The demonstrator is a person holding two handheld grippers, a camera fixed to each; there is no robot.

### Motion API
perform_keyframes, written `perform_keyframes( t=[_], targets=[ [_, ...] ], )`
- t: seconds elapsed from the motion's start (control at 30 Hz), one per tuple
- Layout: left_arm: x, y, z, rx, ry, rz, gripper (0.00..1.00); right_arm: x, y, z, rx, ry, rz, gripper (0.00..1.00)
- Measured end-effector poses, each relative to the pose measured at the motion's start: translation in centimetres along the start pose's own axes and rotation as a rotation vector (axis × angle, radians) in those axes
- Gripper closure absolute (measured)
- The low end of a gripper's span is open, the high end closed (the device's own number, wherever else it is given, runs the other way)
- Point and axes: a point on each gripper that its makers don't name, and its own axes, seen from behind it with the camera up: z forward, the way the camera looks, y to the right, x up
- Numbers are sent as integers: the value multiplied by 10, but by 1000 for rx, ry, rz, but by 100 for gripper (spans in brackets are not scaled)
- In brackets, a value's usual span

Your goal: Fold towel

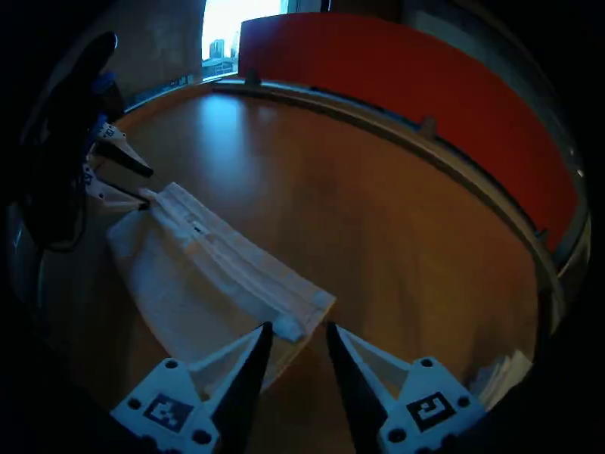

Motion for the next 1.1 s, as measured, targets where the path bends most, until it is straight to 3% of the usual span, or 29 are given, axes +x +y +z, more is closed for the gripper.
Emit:
perform_keyframes(
  t=[0.07,0.6,1.1],
  targets=[
    [1,-4,0,12,2,-2,7,2,4,0,-11,1,-1,36],
    [9,-16,-10,33,20,-23,6,12,13,-7,-43,27,10,12],
    [-6,-7,-33,15,25,-75,6,12,-7,-32,-31,66,81,12]
  ],
)
